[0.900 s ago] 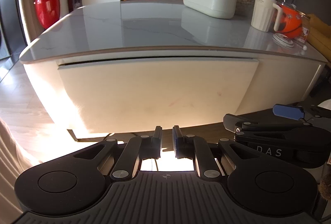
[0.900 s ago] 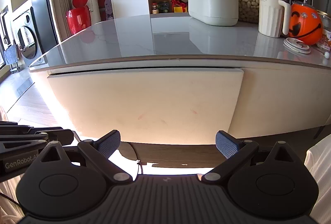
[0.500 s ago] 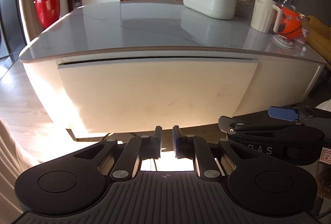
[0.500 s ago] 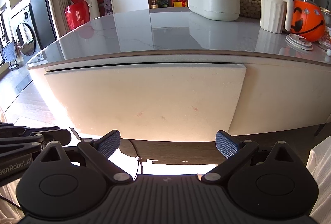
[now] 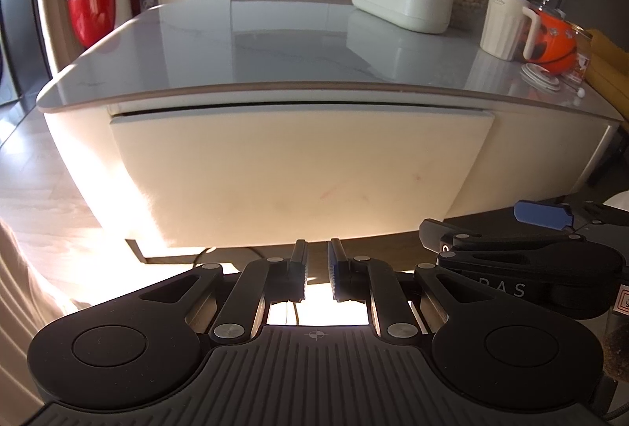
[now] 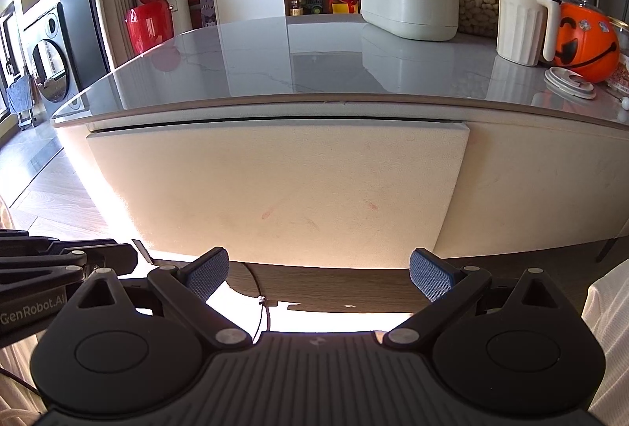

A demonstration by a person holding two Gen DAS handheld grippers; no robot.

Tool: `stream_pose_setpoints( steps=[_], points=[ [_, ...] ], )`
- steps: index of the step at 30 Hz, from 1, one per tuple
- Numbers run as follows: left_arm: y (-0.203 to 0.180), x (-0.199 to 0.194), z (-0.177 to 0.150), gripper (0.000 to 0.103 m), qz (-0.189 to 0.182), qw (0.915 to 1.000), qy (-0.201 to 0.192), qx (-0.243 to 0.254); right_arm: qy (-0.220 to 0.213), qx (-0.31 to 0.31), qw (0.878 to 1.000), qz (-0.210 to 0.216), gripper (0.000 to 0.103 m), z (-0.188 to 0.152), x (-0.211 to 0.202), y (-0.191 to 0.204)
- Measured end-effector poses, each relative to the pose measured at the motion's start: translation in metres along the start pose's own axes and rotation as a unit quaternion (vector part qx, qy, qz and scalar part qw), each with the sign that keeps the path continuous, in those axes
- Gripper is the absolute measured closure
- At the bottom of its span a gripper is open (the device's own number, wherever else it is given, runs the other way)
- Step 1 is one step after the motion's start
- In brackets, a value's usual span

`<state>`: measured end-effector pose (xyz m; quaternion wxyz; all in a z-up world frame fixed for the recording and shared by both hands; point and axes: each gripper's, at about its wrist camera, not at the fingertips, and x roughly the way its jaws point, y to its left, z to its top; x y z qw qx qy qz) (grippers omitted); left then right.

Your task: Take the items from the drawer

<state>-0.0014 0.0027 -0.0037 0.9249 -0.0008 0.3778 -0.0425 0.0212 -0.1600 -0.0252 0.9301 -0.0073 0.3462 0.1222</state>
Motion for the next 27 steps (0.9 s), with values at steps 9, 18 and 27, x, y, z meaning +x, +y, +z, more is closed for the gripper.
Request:
stream_pose_setpoints(
  steps=[9,18,27],
  points=[
    [0.005,0.005,-0.002,0.090,-0.007,0.9998,0.011,-0.012,0.002,0.003,1.000,0.001,0.004,0.001,-0.001,-0.001],
    [0.009,0.004,-0.002,0.090,-0.014,0.9998,0.006,-0.016,0.007,-0.003,1.000,-0.004,0.004,0.001,0.002,0.001],
    [0.040,0.025,0.022,0.088,-0.036,0.9987,-0.005,-0.036,0.020,0.025,0.999,0.013,0.004,0.017,0.008,-0.008]
  ],
)
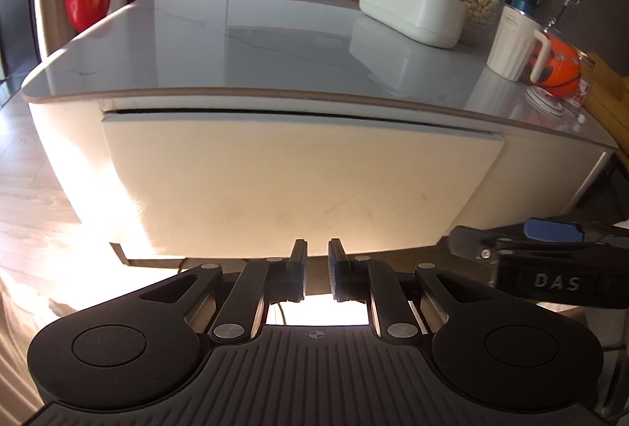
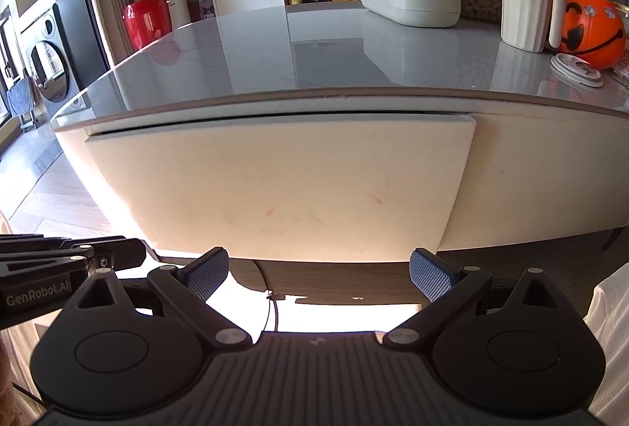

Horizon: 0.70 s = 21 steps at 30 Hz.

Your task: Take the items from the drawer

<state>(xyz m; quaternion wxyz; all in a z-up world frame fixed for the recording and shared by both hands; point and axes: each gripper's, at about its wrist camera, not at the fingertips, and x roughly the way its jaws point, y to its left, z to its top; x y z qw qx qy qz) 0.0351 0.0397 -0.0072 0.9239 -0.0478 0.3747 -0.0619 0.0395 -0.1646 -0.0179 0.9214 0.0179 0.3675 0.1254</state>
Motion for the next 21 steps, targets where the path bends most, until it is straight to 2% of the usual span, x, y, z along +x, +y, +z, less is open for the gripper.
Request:
stream_pose_setpoints(
  steps=[3,5,7,11,13,15,17,18,21],
  points=[
    [0.033,0.010,0.026,0.089,0.017,0.9989,-0.028,-0.033,-0.022,0.005,0.999,-0.024,0.004,0.023,0.004,-0.016],
    [0.057,0.015,0.043,0.088,0.030,0.9976,-0.032,-0.053,-0.032,-0.005,0.998,-0.050,0.004,0.038,0.009,-0.028],
    [0.076,0.016,0.057,0.088,0.039,0.9971,-0.042,-0.050,-0.036,-0.001,0.997,-0.073,0.004,0.052,0.016,-0.046],
    [0.102,0.015,0.075,0.087,0.050,0.9968,-0.058,-0.023,-0.030,0.030,0.995,-0.090,0.004,0.070,0.031,-0.083],
    [0.117,0.016,0.076,0.087,0.036,0.9959,-0.063,-0.054,-0.030,0.042,0.995,-0.087,0.004,0.074,0.036,-0.097],
    [0.134,0.018,0.067,0.087,0.008,0.9921,-0.065,-0.107,-0.037,0.056,0.995,-0.077,0.004,0.072,0.038,-0.108],
    [0.143,0.023,0.058,0.088,0.003,0.9893,-0.050,-0.137,-0.039,0.069,0.994,-0.069,0.004,0.067,0.041,-0.116],
    [0.145,0.024,0.057,0.087,0.011,0.9896,-0.045,-0.136,-0.033,0.075,0.994,-0.069,0.004,0.065,0.044,-0.117],
    [0.145,0.021,0.058,0.087,0.032,0.9900,-0.069,-0.118,-0.023,0.060,0.994,-0.088,0.004,0.062,0.052,-0.111]
  ],
)
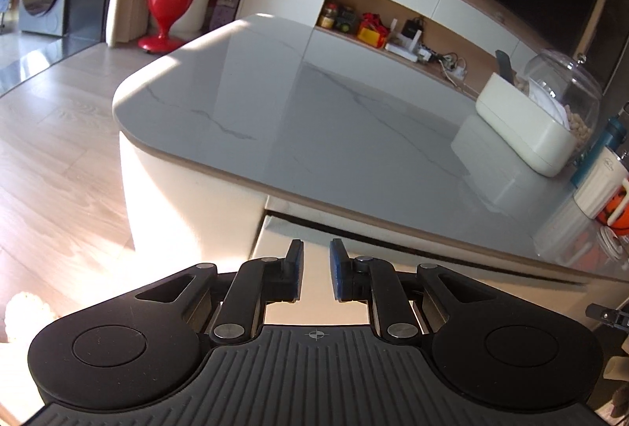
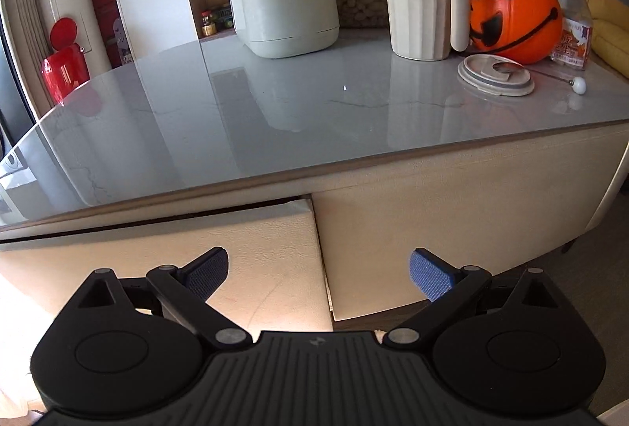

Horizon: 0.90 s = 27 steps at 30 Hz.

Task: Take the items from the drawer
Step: 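Move both tools down toward the drawer front below the countertop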

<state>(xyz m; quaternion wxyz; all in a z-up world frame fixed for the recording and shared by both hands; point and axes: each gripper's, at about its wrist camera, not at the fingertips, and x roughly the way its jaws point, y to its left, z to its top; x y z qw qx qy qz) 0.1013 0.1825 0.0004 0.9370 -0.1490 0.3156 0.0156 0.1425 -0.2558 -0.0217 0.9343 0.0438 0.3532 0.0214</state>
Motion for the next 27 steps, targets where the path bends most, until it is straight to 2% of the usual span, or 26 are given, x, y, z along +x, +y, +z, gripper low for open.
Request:
stream_pose_setpoints(
  steps=[3,6,9,13,20,27],
  points=[
    [0.003,0.005,0.002,0.087,0.015,0.9999,0.002,0.004,-0.005,-0.014,1.000,-0.003,0.004,0.003,0.002,0.010],
    [0.011,0.011,0.004,0.087,0.031,0.9993,0.012,-0.016,-0.012,-0.021,1.000,-0.005,0.004,0.005,0.003,0.015],
    [0.023,0.007,0.006,0.087,0.046,0.9981,0.000,-0.041,-0.018,-0.022,1.000,0.003,0.004,0.005,0.003,0.015],
    [0.029,0.006,0.011,0.087,0.034,0.9974,-0.011,-0.063,-0.022,-0.012,1.000,0.013,0.004,0.005,0.001,0.013],
    [0.018,0.020,0.013,0.085,0.039,0.9985,0.005,-0.037,-0.022,-0.003,0.999,0.023,0.004,0.008,0.001,0.013],
    [0.017,0.019,0.010,0.083,0.037,0.9987,0.006,-0.036,-0.018,0.015,1.000,0.020,0.004,0.008,0.003,0.006]
  ],
)
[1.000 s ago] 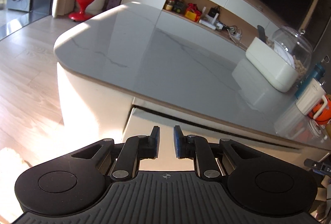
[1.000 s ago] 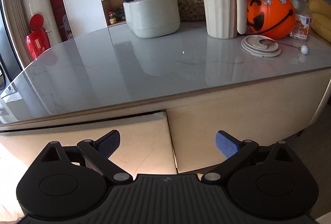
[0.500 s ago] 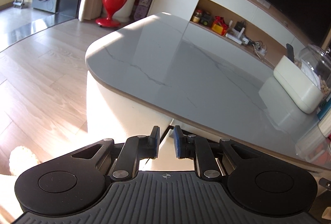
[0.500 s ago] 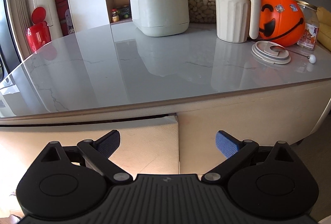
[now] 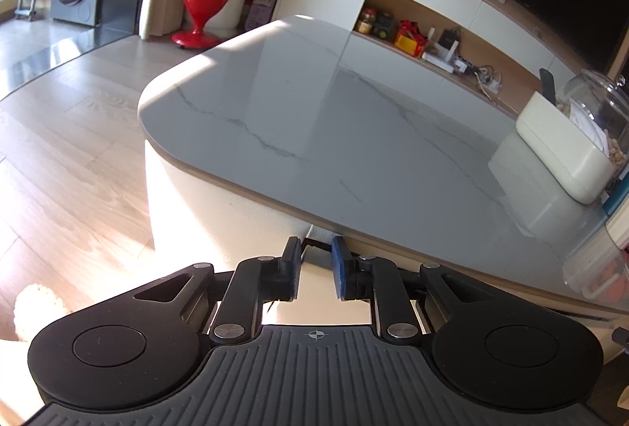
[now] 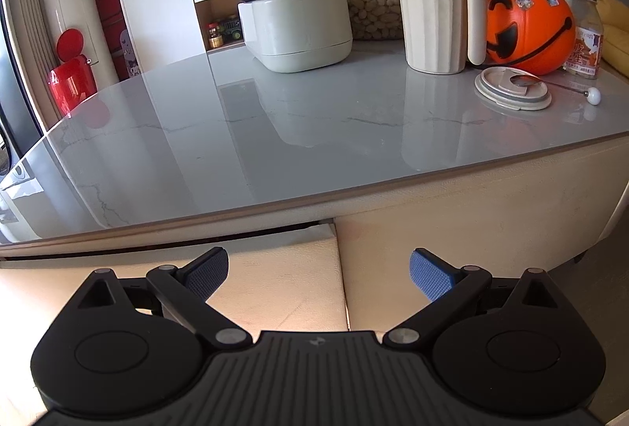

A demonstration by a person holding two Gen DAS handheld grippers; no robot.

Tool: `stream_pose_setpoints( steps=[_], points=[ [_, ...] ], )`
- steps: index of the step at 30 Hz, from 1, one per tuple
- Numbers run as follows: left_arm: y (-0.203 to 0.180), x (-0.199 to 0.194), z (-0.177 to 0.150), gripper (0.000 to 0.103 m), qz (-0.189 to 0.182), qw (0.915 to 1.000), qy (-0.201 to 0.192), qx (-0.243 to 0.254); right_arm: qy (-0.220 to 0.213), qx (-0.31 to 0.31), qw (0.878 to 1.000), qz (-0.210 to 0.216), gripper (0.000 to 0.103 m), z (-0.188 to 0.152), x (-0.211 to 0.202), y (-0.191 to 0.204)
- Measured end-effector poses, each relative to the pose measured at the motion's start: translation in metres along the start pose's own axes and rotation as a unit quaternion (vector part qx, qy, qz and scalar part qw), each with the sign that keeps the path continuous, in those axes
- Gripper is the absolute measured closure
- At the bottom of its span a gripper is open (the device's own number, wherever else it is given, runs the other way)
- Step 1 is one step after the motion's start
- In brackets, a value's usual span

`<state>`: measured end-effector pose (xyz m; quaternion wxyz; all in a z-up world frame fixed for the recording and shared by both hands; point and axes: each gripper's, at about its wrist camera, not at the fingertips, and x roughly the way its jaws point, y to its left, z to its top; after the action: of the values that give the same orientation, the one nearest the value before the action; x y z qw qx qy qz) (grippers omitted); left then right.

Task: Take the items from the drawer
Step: 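Move both tools down toward the drawer front below the countertop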

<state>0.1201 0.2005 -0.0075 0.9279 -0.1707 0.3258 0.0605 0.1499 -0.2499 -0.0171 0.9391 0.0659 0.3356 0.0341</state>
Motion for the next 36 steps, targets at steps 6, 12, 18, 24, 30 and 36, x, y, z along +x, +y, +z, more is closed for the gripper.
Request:
stream_pose_setpoints(
  steps=[6,12,18,24,30,36],
  points=[
    [-0.005,-0.002,-0.002,0.080,0.007,0.9999,0.001,0.013,0.015,-0.021,0.999,0.018,0.004,-0.003,0.003,0.006],
    [0.003,-0.001,-0.002,0.080,-0.006,0.9998,0.004,-0.019,0.001,0.005,1.000,0.016,0.004,0.009,0.006,0.006],
    [0.005,-0.001,-0.002,0.080,-0.011,0.9998,0.006,-0.018,0.009,0.058,0.996,0.070,0.003,0.023,0.030,-0.013],
    [0.007,-0.001,-0.001,0.080,-0.018,0.9996,0.009,-0.019,0.011,0.067,0.992,0.103,0.003,0.021,0.034,-0.014],
    [0.007,-0.001,-0.002,0.079,-0.017,0.9997,0.008,-0.015,0.020,-0.071,0.994,0.076,0.002,0.013,0.041,0.023],
    [0.004,-0.003,-0.003,0.079,-0.015,0.9998,0.008,-0.006,0.028,-0.064,0.994,0.089,0.002,0.015,0.038,0.019]
  ],
)
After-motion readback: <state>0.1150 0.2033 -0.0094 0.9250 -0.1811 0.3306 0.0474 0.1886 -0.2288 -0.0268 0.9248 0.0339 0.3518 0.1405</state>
